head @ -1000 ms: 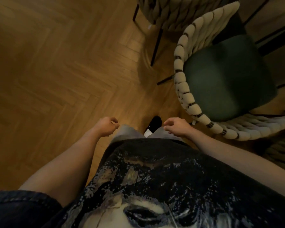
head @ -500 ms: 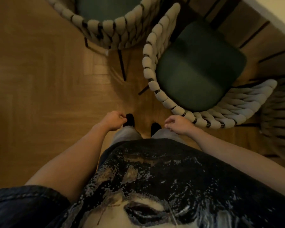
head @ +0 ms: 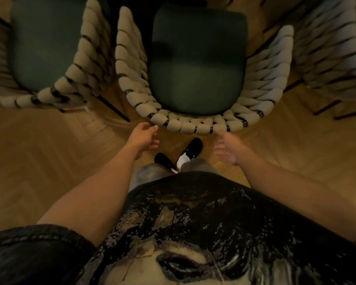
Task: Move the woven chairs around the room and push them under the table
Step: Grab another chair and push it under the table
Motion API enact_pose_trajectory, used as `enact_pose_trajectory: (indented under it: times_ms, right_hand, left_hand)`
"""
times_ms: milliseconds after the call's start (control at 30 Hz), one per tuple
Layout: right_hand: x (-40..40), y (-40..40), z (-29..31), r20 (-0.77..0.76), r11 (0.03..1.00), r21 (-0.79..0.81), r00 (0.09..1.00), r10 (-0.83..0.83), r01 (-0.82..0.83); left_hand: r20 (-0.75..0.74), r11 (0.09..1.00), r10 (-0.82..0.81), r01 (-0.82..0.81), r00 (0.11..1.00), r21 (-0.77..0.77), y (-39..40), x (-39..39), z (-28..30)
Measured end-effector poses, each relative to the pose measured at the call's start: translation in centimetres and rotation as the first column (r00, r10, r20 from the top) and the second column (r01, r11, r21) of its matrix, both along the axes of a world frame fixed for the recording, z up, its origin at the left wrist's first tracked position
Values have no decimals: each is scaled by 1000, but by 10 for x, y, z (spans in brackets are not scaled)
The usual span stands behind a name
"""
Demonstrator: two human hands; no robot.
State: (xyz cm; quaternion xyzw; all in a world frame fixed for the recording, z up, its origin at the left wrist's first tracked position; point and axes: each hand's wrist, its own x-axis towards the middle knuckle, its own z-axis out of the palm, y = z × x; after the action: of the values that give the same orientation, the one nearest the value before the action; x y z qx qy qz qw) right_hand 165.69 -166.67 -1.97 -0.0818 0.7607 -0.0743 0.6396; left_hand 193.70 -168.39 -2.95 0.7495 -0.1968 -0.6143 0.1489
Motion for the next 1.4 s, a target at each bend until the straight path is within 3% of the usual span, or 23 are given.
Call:
enact_pose_trajectory:
  times_ms: [133, 300, 400, 567, 833, 1100, 1400]
  right_hand:
    - [-16, -19, -17, 99, 904, 40, 899, -427, 425]
    - [-26, -47, -37, 186, 742, 97, 720, -668, 664]
    - [-29, -54, -46, 203, 698, 119, 671, -713, 706]
    - [-36, -56, -47, 231, 638, 139, 601, -765, 758]
    - [-37, -64, -41, 172, 640, 110, 620, -766, 761]
    - [-26, -75, -23, 243, 547, 17, 527, -814, 837]
    - [-21, -109, -16, 266, 487, -21, 474, -839, 873]
  left_hand:
    - [-87, 982, 189, -186, 978, 36, -23, -11, -15]
    - [-161, 884, 464, -446, 871, 138, -44, -23, -36]
    - [-202, 805, 590, -551, 782, 218, -55, -28, -41]
    - [-204, 761, 644, -591, 737, 269, -61, -32, -38]
    - [-80, 645, 762, -741, 643, 187, -67, -33, -42]
    - [-190, 606, 788, -793, 586, 63, -93, -25, -22]
    - [-270, 614, 759, -789, 593, -6, -143, -22, -13]
